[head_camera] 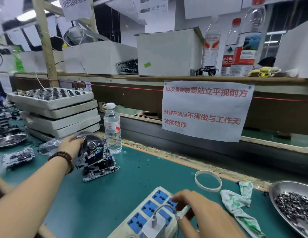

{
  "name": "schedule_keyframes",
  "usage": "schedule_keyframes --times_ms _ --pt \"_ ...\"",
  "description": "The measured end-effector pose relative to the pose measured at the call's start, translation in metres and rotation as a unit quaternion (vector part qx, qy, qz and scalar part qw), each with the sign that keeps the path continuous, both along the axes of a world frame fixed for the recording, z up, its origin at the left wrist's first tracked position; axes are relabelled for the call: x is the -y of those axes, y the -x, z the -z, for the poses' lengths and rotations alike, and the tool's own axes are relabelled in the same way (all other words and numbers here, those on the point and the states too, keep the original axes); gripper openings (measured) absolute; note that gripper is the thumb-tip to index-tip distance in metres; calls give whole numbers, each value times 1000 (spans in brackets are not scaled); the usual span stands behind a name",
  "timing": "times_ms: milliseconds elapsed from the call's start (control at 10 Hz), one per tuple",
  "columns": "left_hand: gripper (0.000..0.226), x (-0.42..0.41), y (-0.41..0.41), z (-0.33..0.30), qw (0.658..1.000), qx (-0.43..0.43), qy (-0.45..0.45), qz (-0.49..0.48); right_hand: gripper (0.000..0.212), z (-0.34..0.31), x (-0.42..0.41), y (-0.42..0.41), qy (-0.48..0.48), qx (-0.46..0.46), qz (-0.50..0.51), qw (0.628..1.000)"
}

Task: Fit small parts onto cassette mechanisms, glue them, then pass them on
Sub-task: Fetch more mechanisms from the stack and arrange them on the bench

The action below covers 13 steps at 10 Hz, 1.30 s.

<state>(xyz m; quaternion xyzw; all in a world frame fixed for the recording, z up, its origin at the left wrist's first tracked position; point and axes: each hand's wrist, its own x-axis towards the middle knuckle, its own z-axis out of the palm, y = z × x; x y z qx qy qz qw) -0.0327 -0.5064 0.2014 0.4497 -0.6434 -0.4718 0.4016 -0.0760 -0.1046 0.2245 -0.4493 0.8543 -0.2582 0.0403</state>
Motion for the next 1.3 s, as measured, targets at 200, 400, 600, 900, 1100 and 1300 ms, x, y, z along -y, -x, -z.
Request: schedule_keyframes --times_ms 200,400,600,900,1100,1300 --pt "32 -35 3 8 962 183 199 26 11 14 7 8 -41 89 -7 995" --pt "38 -71 2 22 820 424 382 44 10 31 1 17 -20 49 -30 998" --pt "37 -70 5 17 828 410 381 17 21 17 2 4 -11 -22 -19 1000" --pt "25 -59 2 -13 984 101 140 -41 21 18 -11 2 25 -6 -16 1000" --pt "34 -81 1 -21 917 164 361 -43 25 20 -18 4 16 -25 -22 999" --pt "26 -140 4 -59 934 42 319 158 33 7 -27 7 37 -61 8 997"
